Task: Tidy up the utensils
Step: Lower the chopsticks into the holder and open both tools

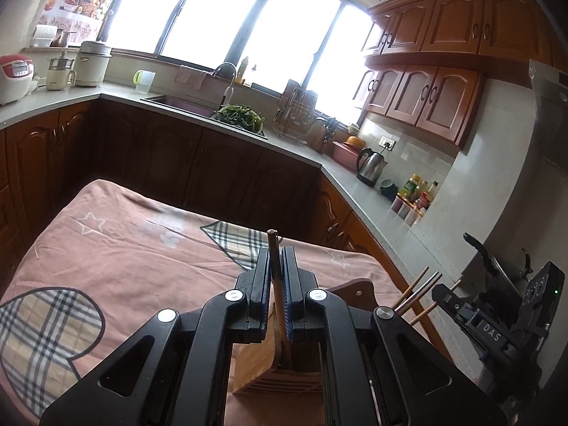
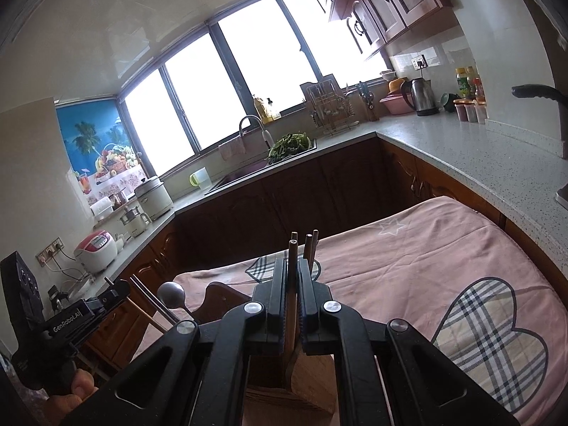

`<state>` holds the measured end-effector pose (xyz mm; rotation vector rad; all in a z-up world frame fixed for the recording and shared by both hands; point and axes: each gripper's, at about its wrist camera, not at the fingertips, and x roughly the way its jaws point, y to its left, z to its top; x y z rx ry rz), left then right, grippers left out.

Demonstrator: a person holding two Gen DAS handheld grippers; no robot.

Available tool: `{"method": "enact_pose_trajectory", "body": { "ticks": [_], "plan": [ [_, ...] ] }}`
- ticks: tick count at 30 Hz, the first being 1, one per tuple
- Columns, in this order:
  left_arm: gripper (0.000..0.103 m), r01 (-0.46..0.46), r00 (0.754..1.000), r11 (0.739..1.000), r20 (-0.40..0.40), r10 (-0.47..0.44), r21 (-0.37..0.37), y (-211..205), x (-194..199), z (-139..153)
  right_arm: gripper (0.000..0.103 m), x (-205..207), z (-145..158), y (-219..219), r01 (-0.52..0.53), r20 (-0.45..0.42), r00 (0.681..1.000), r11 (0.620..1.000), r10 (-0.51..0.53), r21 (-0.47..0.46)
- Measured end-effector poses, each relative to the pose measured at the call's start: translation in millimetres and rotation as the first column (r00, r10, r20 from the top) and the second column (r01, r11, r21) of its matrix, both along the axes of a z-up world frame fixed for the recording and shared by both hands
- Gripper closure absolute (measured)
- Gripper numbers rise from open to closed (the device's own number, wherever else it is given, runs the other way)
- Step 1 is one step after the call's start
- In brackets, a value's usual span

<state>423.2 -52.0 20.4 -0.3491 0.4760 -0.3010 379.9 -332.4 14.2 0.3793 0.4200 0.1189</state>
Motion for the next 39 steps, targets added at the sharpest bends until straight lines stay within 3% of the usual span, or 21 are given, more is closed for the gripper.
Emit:
{"method": "enact_pose_trajectory", "body": {
  "ticks": [11,39],
  "plan": [
    [0.097,0.022,0.999,0.998,-0.038,-0.019,0.063,-16,4,-7,0.098,6,-9,2,-0.009,-0.023,1.0,1.0,0.009,0.001],
    [0.097,0.035,0.997,0.997,-0.066,-0.031,0.062,-18,11,-8,0.097,9,-12,3,-0.021,-0.037,0.999,1.0,0.022,0.019]
  ]
}}
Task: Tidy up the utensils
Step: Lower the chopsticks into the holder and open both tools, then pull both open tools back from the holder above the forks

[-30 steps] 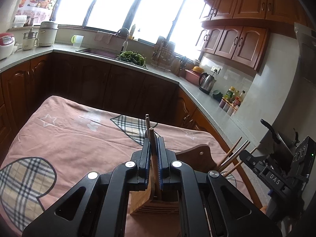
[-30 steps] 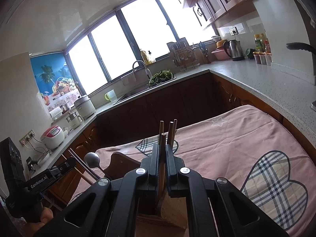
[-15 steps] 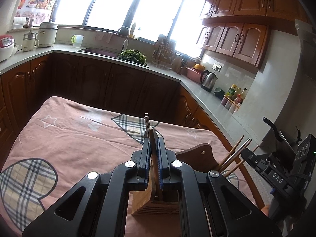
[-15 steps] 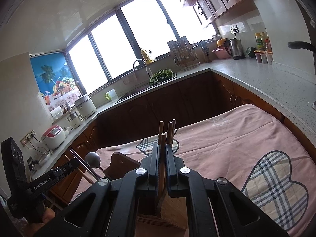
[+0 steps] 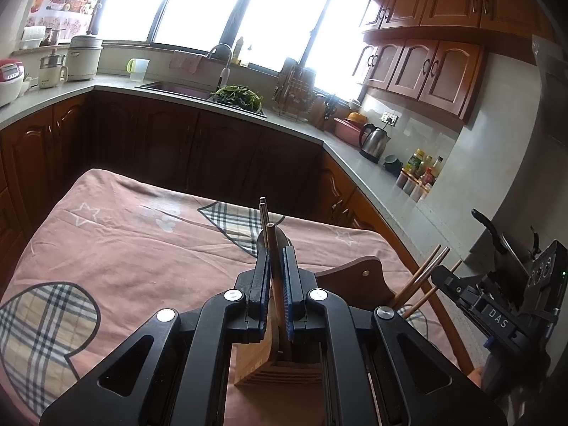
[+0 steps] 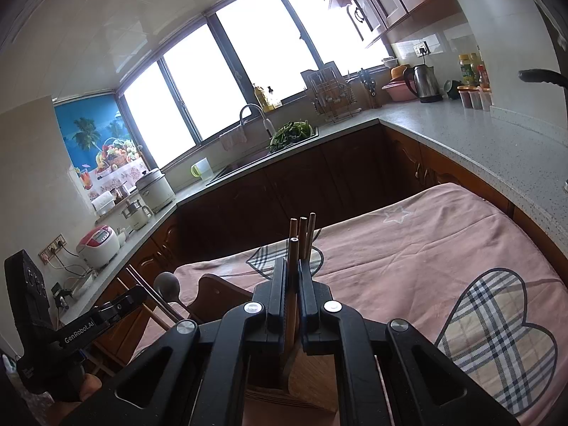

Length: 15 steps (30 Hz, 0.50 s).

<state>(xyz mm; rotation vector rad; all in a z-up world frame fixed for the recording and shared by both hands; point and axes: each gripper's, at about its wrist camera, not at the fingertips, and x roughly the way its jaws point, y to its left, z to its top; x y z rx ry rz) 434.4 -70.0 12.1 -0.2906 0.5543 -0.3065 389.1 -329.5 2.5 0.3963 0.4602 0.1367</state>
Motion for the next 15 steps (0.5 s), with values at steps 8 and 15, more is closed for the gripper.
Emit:
{"method": "enact_pose_trajectory", "body": {
  "ticks": [8,15],
  "plan": [
    [0.097,0.009,1.0,1.0,-0.003,-0.009,0.001,0.8,-1.3,0.8,0.092,0.3,-0.9,0.6,0.002,-0.003,1.0,1.0,-0.002,0.006],
    [0.069,-0.004,1.0,1.0,-0.006,0.004,-0.009,6.1,-6.3,1.7,0.065,-3.6,-0.2,-6.2,0.022,0.001,1.0,1.0,-0.022,0.019]
  ]
}}
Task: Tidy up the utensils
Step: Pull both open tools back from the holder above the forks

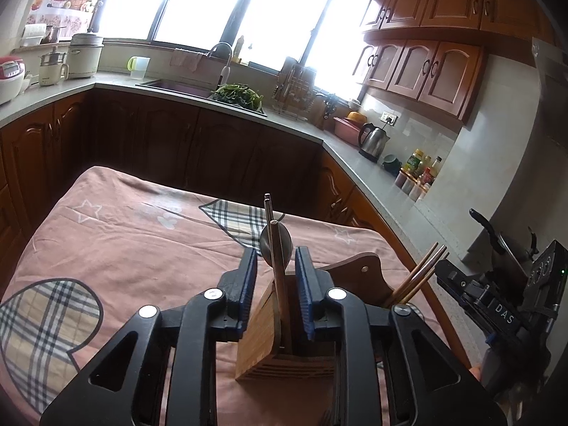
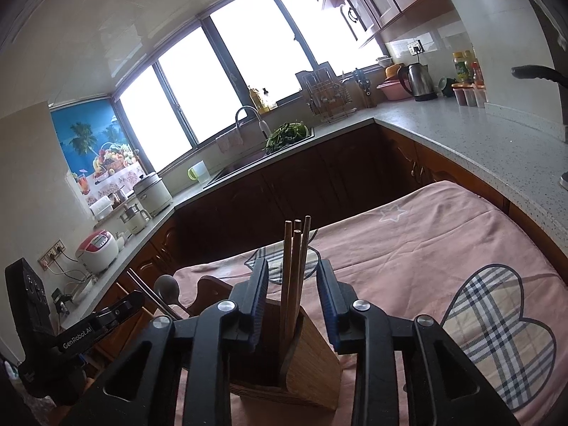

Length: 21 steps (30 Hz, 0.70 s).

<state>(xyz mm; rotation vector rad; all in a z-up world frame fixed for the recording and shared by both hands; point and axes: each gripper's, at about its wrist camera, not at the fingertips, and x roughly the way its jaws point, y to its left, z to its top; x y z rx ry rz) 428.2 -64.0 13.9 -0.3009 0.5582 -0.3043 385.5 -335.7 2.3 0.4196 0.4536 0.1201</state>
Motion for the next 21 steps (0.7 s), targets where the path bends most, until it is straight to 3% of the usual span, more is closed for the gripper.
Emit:
{"method": "enact_pose_trajectory", "body": {
  "ticks": [1,5,6,8,10,11,21],
  "plan": [
    [0.057,-0.006,1.0,1.0,0.002,0.006,-0.004,2,-2,-1,0.063,-2,1,-1,0.004,0.005,1.0,1.0,-0.004,0.001],
    [0.05,-0.011,1.0,1.0,0.002,0.011,-0.017,7,-9,1,0.058,-7,6,-3,0.01,0.014,1.0,1.0,-0.01,0.006],
    [0.044,-0.011,1.0,1.0,-0.001,0.011,-0.017,8,-10,1,0.054,-8,7,-3,0.01,0.016,1.0,1.0,-0.01,0.007],
    [0.03,-0.018,1.0,1.0,0.001,0.018,-0.019,10,-15,1,0.04,-10,7,-4,0.011,0.016,1.0,1.0,-0.011,0.013],
    [0.011,-0.029,1.0,0.999,-0.007,0.029,-0.027,15,-21,0,0.011,-13,8,-6,0.013,0.018,1.0,1.0,-0.013,0.025],
    [0.007,-0.034,0.999,0.999,-0.015,0.033,-0.035,18,-24,-1,0.007,-16,8,-7,0.012,0.024,1.0,0.999,-0.012,0.03],
    [0.003,-0.047,0.997,0.996,-0.067,0.043,-0.073,41,-57,-8,0.004,-45,6,3,-0.044,0.027,0.999,0.998,0.043,0.04]
  ]
}}
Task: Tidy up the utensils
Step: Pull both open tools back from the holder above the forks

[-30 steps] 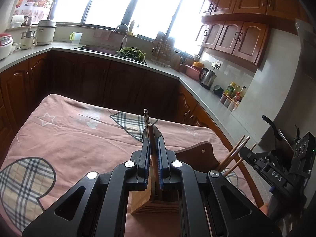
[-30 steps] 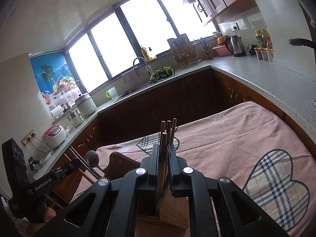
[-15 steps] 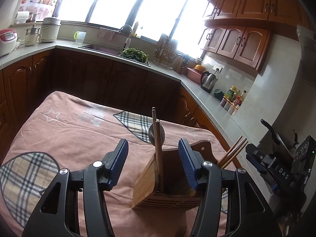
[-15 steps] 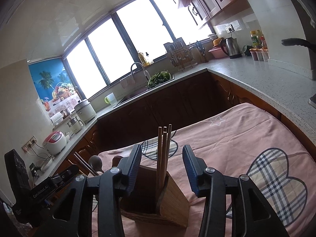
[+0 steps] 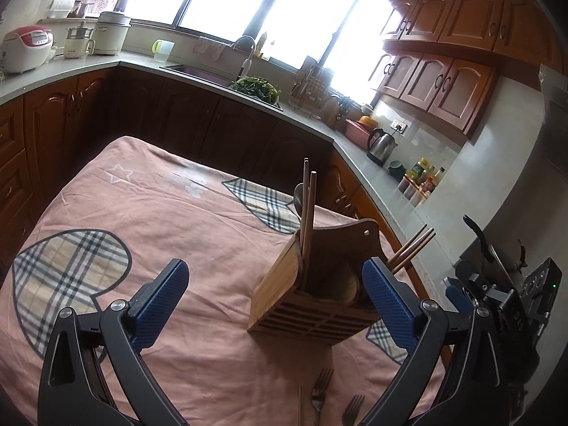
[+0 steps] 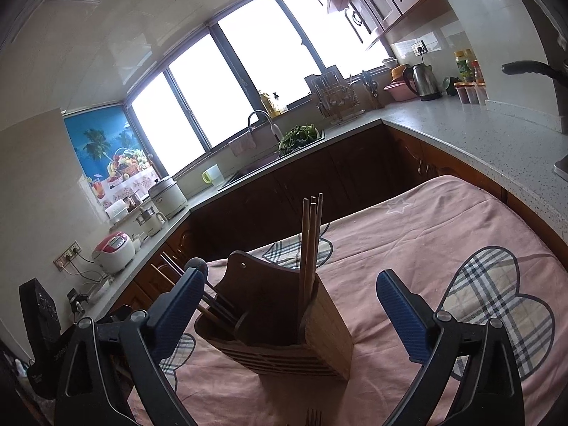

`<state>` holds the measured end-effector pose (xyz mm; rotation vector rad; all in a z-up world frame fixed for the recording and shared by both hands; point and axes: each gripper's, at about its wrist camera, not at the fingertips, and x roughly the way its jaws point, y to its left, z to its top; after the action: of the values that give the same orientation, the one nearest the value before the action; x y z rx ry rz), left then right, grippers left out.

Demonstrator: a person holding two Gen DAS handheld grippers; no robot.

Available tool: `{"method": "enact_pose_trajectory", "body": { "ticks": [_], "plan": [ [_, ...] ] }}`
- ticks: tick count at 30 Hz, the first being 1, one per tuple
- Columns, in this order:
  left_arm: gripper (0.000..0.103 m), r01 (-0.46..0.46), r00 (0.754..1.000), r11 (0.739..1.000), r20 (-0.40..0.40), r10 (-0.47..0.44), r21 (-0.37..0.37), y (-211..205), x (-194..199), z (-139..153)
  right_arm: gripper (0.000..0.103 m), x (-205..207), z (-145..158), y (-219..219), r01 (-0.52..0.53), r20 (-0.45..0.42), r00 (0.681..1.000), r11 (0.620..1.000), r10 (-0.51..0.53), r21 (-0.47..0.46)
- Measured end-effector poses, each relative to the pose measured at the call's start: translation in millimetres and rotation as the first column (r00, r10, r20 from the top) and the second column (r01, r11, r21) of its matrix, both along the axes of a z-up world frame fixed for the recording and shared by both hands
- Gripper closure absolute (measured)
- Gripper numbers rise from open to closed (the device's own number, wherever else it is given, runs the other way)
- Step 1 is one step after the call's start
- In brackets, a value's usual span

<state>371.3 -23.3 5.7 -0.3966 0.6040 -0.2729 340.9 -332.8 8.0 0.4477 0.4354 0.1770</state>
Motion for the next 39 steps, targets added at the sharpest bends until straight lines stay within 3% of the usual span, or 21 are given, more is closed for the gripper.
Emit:
{"method": "enact_pose_trajectory", "body": {
  "ticks": [8,16,28,39],
  "plan": [
    [0.003,-0.002,1.0,1.0,-0.025,0.001,-0.015,12,-38,-4,0.004,-35,2,8,-0.034,0.005,0.999,0.999,0.034,0.023],
    [0.002,0.001,1.0,1.0,-0.028,0.0,0.027,19,-86,-7,0.004,-79,3,13,-0.062,0.014,0.998,0.997,0.061,0.041],
    [0.002,0.038,0.999,0.992,-0.007,-0.037,0.123,13,-155,-13,0.004,-146,-20,18,-0.077,-0.013,0.997,0.996,0.078,0.042],
    [0.002,-0.026,0.998,0.97,0.055,0.013,0.241,11,-213,-24,0.004,-197,-37,34,-0.079,-0.013,0.997,0.996,0.079,-0.05]
  ]
}}
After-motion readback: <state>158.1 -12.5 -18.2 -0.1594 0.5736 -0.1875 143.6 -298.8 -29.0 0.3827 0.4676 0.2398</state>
